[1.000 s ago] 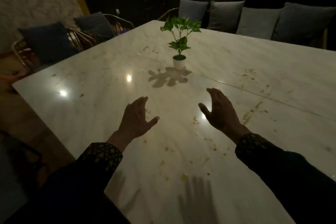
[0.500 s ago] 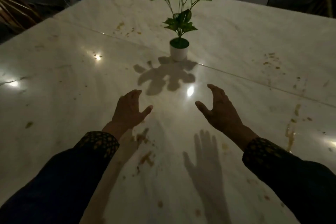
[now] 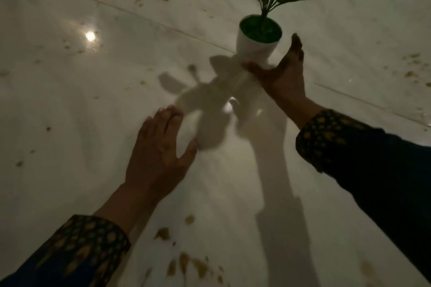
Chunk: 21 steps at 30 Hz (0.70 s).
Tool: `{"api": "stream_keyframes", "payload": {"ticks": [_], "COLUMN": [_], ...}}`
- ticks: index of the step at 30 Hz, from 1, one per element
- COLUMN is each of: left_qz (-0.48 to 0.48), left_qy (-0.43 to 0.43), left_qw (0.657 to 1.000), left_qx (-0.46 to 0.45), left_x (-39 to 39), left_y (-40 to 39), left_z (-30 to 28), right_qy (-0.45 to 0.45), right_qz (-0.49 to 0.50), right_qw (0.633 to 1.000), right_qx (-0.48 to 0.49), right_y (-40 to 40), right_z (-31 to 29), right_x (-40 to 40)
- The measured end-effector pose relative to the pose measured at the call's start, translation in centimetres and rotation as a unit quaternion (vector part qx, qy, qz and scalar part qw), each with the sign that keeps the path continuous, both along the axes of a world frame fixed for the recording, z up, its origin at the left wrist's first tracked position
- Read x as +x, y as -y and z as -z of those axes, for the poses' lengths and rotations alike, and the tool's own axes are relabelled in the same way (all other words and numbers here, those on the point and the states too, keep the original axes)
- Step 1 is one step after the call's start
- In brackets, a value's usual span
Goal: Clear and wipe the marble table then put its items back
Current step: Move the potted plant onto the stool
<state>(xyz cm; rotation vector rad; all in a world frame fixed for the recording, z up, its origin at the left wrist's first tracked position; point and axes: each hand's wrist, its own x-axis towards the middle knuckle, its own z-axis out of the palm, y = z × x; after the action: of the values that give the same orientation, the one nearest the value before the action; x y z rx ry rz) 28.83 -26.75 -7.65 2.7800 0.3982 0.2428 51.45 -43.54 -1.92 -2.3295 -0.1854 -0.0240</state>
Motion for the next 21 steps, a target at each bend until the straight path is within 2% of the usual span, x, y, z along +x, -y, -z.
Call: {"api": "stream_keyframes", "payload": {"ticks": [4, 12, 21], "left_qz": [-0.002, 0.003, 0.008], "left_qy": [-0.005, -0.009, 0.0], "left_qw": [1.0, 1.0, 1.0], "left_qx": [0.024, 0.007, -0.021], "left_x": [0.2, 0.1, 0.1], "left_y": [0.0, -0.3, -0.6], "left_z": [0.2, 0.3, 0.0], "right_qy": [0.018, 0.05, 0.055], "right_qz": [0.02, 0.103, 0.09], "right_qw": [0.999, 0.985, 0.987], "right_qx": [0.039, 0.132, 0.125], "right_y": [-2.6, -5.9, -4.9], "right_z": [1.4, 2.0, 0.8], "right_x": [2.7, 4.5, 1.0]}}
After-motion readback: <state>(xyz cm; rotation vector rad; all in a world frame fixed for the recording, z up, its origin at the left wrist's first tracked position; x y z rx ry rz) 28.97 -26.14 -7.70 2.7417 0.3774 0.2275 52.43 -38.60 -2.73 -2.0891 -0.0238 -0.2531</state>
